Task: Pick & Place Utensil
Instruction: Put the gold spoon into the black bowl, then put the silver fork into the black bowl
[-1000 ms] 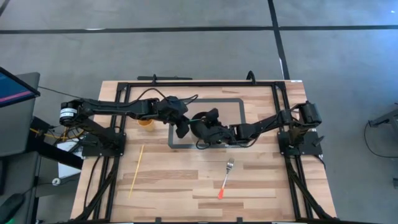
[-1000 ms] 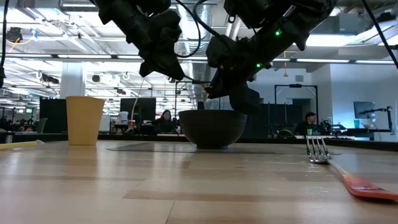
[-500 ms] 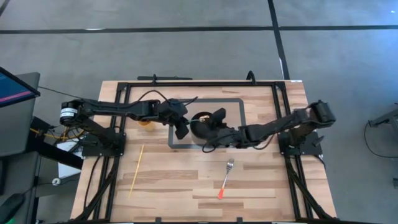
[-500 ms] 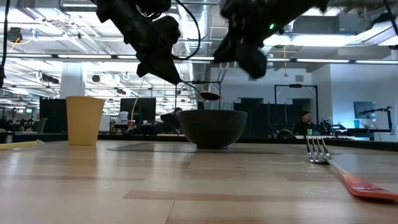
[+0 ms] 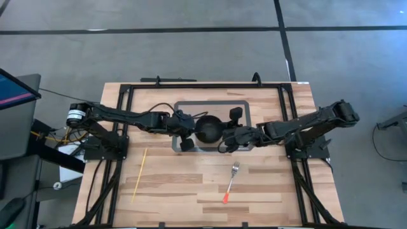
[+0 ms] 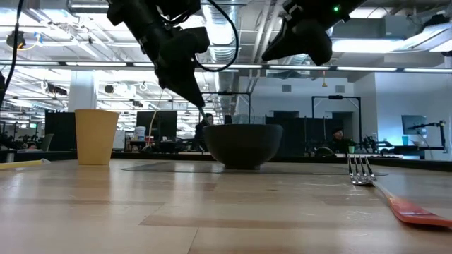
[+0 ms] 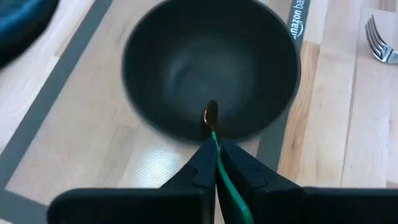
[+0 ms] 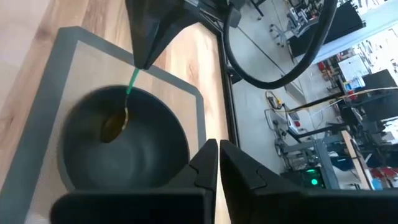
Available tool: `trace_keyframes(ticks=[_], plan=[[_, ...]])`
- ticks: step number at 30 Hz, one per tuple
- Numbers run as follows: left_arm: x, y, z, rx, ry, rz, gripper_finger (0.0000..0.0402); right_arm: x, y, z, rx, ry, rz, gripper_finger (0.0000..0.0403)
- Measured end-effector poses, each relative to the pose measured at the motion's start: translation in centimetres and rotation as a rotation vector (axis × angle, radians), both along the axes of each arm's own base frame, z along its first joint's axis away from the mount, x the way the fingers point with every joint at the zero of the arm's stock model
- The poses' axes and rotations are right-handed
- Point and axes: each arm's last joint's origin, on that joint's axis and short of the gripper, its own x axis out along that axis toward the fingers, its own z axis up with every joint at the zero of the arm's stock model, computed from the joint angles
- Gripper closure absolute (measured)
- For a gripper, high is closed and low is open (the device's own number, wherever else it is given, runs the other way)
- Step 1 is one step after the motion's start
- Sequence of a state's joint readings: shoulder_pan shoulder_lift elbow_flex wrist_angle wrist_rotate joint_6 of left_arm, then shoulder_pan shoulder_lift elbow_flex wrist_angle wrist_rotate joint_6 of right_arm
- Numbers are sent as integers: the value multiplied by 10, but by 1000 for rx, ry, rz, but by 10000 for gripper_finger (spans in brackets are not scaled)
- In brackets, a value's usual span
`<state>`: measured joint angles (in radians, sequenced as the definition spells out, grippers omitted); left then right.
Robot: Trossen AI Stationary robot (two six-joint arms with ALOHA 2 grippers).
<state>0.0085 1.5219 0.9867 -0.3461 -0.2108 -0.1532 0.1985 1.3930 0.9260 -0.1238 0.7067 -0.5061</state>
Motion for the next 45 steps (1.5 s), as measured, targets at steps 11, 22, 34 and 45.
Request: trace_keyframes(ticks=[11,22,34,45], plan=[[4,10,3,-9,-58,42,391,0,-1,0,1,2,-5,400],[4,19,4,-143,-109,162,392,0,-1,0,1,2,-5,401],[5,19,5,-174,-126,196,377,0,-1,-1,1,2,-5,402],[4,28,5,-157,-136,209,338,0,-1,-1,1,3,-5,402]])
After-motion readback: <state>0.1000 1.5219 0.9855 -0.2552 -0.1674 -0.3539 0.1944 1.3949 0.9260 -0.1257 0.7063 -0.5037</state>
